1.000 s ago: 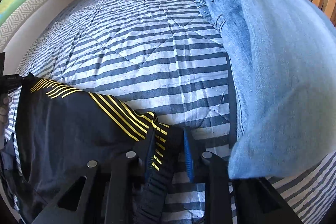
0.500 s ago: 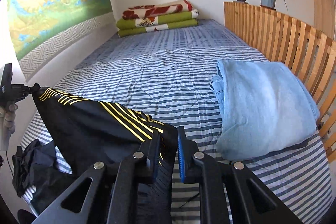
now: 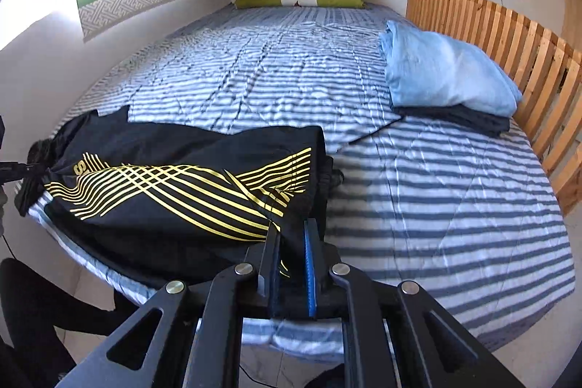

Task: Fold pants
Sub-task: 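Smooth the SPORT-printed shorts flat with the right gripper while the left gripper grasps the black trousers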

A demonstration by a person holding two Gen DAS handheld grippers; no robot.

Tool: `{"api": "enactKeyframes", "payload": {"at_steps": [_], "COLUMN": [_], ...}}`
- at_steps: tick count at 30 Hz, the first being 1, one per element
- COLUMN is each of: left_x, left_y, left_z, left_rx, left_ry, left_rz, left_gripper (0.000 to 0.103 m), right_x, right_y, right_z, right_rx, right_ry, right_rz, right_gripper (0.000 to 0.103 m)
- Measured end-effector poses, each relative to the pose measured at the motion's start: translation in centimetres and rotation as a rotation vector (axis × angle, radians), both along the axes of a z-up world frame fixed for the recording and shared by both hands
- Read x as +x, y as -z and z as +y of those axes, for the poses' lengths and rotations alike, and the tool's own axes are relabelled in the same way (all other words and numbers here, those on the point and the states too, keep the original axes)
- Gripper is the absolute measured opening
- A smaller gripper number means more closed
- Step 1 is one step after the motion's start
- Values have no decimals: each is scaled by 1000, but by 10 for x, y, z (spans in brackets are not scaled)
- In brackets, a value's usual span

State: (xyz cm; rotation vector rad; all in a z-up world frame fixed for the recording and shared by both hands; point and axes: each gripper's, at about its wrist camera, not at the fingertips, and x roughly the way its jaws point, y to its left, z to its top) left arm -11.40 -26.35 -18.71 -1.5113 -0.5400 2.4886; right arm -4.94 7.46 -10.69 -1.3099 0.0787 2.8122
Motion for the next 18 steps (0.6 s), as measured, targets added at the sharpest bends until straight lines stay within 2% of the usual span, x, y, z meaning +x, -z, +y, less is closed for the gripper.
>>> {"api": "enactKeyframes", "payload": {"at_steps": [2,4,6,8,11,14,18], "left_x": [13,23,30,34,34,27,19], "left_y": [7,8,0,-9,-21,-25,-25], "left_z": [3,4,4,3,3,2,-2], "left_rx": [-29,-22,-44,-49,-53,-39,-21], "left_ry": [9,32,38,39,36,37,22], "left_rz": [-19,-36,-25,-6,15,11,-7], "left_gripper": [6,8,14,25,26,33,33], "right_x": [7,12,15,20,30,31,28], "right_y": [13,24,30,34,28,19,5], "right_z": [-2,2,10,16,19,26,31], "right_rx": [13,34,34,-17,-38,-88,-113], "right_ry": [-3,-5,-4,-17,-23,0,18], "right_rz": [-35,-79,-114,-161,-150,-134,-120], "right_gripper": [10,12,17,20,23,24,24]}}
